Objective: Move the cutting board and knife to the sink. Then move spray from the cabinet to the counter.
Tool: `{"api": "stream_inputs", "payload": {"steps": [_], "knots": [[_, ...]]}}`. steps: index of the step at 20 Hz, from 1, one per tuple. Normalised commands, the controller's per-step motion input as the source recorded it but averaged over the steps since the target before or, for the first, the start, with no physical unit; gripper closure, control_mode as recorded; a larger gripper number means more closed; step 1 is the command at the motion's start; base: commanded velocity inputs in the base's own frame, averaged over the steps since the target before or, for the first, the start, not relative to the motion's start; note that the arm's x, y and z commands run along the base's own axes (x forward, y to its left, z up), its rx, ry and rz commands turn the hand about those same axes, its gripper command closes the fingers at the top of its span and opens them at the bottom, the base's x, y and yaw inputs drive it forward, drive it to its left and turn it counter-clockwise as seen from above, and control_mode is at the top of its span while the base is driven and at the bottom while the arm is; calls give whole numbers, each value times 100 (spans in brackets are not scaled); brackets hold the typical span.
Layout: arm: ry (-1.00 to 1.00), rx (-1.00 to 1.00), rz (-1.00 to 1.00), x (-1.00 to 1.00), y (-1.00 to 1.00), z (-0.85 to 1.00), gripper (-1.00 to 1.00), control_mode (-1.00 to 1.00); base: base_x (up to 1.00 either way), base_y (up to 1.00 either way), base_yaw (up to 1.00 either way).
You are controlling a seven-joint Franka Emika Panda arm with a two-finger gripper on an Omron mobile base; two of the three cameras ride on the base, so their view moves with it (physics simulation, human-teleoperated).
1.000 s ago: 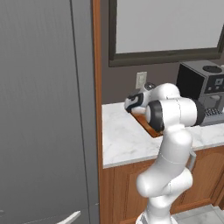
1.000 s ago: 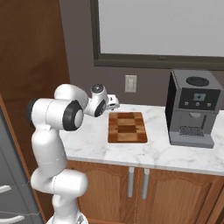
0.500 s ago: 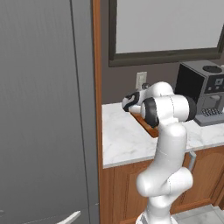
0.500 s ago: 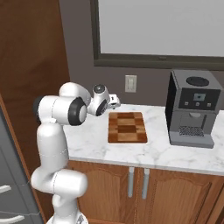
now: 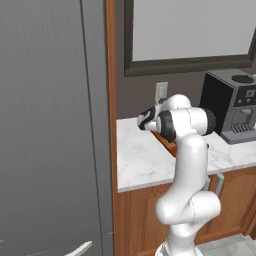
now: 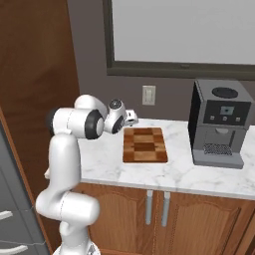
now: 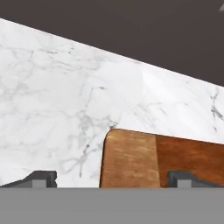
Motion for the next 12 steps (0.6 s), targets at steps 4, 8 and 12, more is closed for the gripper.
{"api": "stream_inputs", "payload": {"steps": [4,8,12], "knots": [[0,0,0,42,0,-31,-100,-100,0,0,0],[0,-1,0,39,0,-36,-100,-100,0,0,0],[0,-3,0,34,0,-33,-100,-100,0,0,0]]}}
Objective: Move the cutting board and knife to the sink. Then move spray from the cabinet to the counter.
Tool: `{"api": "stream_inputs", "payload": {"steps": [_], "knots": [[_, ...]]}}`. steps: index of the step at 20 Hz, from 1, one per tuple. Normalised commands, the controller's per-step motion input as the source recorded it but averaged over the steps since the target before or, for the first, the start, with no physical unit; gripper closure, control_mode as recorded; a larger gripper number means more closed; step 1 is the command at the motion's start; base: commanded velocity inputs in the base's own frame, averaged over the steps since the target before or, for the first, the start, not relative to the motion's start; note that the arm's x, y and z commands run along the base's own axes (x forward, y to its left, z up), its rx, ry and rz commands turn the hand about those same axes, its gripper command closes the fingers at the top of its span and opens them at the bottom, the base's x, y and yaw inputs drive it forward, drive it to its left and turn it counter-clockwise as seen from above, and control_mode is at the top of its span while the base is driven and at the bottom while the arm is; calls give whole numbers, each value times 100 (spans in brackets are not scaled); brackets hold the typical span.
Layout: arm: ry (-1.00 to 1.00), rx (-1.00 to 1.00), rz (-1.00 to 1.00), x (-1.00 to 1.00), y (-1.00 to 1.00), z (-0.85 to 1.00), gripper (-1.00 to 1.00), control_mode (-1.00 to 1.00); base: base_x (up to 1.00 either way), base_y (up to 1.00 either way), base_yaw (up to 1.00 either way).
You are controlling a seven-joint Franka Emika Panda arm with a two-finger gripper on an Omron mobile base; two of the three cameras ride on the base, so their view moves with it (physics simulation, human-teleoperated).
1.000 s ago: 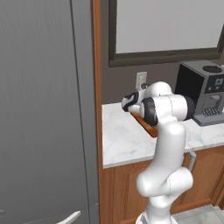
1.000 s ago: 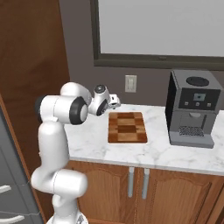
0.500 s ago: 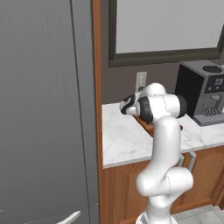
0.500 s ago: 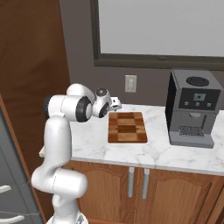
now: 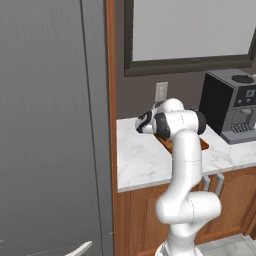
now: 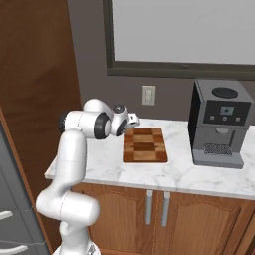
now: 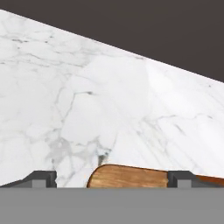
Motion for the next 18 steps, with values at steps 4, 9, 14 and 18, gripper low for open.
{"api": "stream_inputs", "payload": {"steps": [4,9,14,18], "knots": [[0,0,0,25,0,-7,-100,-100,0,0,0],[0,0,0,12,0,6,-100,-100,0,0,0],[1,-2,0,40,0,-16,-100,-100,0,0,0],[4,-6,0,38,0,-41,-100,-100,0,0,0]]}}
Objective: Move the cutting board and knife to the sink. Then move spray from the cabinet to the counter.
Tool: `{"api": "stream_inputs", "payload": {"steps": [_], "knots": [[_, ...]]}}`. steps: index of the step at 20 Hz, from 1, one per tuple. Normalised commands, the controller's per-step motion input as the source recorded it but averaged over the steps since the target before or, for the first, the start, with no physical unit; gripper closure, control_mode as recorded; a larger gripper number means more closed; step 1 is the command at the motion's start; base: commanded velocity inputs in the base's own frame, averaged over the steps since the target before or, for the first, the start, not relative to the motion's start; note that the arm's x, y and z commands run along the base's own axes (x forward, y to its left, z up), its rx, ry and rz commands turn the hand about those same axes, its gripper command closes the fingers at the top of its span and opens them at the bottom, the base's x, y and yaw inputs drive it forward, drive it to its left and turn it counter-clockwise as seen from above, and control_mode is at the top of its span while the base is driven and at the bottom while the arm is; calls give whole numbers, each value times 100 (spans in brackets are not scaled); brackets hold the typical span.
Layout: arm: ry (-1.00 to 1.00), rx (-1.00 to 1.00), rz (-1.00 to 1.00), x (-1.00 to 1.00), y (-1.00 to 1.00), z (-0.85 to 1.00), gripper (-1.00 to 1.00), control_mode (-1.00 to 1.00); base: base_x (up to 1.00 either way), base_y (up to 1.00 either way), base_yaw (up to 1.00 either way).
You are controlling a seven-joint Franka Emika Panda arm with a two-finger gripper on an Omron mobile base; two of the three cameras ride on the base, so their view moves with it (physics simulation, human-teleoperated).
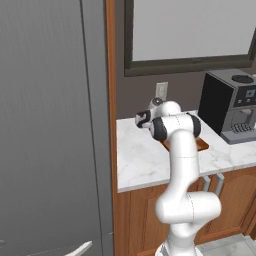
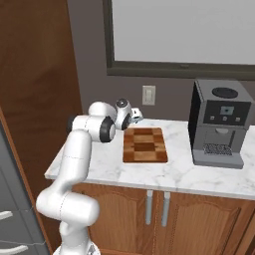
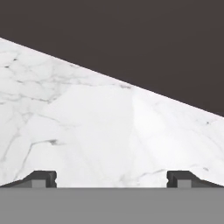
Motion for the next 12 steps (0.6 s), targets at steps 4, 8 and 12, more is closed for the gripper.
{"api": "stream_inputs", "payload": {"steps": [4,8,12], "knots": [[7,-9,0,19,0,-50,-100,-100,0,0,0],[27,-9,-1,-19,-4,-72,-100,-100,0,0,0],[24,-2,-6,-95,-36,-99,-100,-100,0,0,0]]}}
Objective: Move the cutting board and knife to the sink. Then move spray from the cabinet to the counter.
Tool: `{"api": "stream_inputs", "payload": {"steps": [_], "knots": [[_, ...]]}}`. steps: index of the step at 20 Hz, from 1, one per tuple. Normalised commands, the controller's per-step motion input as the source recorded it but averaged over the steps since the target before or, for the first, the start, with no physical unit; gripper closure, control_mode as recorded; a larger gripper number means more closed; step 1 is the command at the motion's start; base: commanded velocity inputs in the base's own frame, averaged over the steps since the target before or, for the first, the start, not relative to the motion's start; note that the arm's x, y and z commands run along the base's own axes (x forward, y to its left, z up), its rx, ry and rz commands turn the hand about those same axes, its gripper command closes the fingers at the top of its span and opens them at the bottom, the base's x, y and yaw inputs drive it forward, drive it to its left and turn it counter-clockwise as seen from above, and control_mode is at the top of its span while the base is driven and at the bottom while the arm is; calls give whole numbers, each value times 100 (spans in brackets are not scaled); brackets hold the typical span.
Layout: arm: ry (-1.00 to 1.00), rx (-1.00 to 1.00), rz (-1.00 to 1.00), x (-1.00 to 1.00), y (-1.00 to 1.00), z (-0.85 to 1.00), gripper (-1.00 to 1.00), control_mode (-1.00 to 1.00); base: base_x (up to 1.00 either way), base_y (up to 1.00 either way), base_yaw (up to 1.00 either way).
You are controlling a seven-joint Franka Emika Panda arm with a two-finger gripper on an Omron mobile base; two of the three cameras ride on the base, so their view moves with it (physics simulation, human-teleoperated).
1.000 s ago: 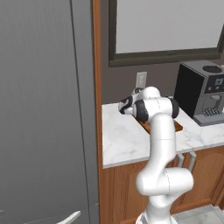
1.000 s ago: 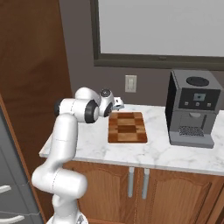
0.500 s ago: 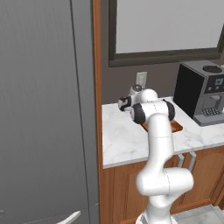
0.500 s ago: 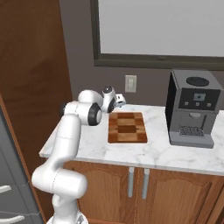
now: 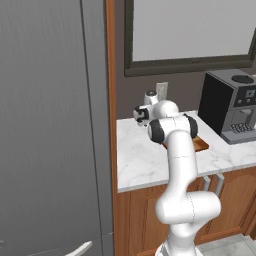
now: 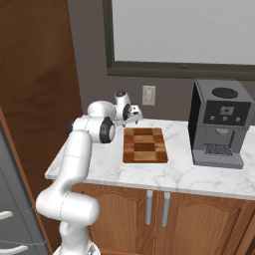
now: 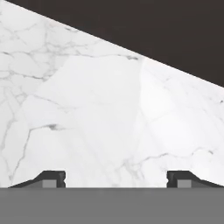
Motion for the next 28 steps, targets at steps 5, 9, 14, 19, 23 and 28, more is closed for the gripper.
{"api": "stream_inputs", "payload": {"steps": [5,9,14,19,23,28], "knots": [[5,0,-2,-21,-11,-21,-100,-100,0,0,0],[1,2,0,-90,-32,-32,-100,-100,0,0,0],[0,0,0,-7,-1,0,-100,-100,0,0,0],[1,0,0,-3,0,-4,-100,-100,0,0,0],[8,0,0,-51,-11,-31,-100,-100,0,0,0],[11,0,-2,-84,-22,-36,-100,-100,0,0,0]]}}
